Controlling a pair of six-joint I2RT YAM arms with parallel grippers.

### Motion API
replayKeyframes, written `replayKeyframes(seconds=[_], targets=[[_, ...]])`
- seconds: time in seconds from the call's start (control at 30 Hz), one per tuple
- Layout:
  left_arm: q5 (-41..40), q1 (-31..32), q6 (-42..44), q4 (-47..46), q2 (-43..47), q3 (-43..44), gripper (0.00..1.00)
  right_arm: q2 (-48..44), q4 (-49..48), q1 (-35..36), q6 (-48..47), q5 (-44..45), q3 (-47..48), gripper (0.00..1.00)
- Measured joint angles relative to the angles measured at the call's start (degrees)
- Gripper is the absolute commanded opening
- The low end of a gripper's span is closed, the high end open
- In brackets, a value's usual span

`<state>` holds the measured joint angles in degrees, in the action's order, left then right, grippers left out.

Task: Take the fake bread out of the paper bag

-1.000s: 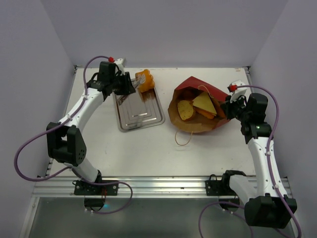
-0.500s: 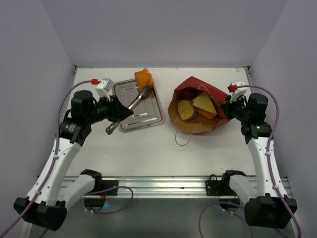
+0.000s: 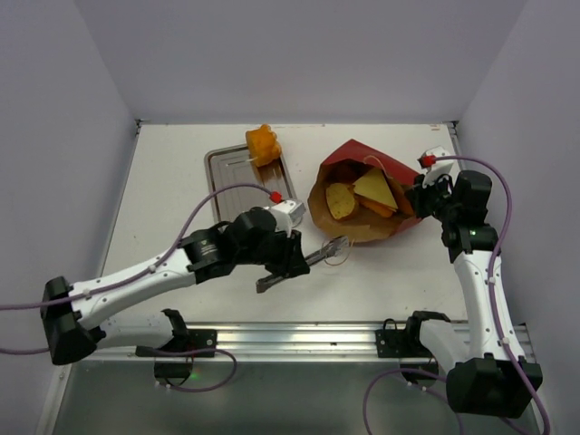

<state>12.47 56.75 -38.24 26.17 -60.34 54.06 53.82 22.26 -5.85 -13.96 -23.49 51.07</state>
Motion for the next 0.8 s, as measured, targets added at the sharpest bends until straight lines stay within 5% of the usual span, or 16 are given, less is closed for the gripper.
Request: replayKeyframes(seconds=[0.3,0.8], targets=[[-20.9,3.6,0.4,2.1,-23.5,19.4,0.38,-0.1,-0.1,-0.3,0.0,0.0,-0.3,0.00],[-27.9,3.9,2.4,4.9,-38.8,29.9,0.43,-0.6,-0.6,-0.3,0.0,0.0,-1.5,0.00]])
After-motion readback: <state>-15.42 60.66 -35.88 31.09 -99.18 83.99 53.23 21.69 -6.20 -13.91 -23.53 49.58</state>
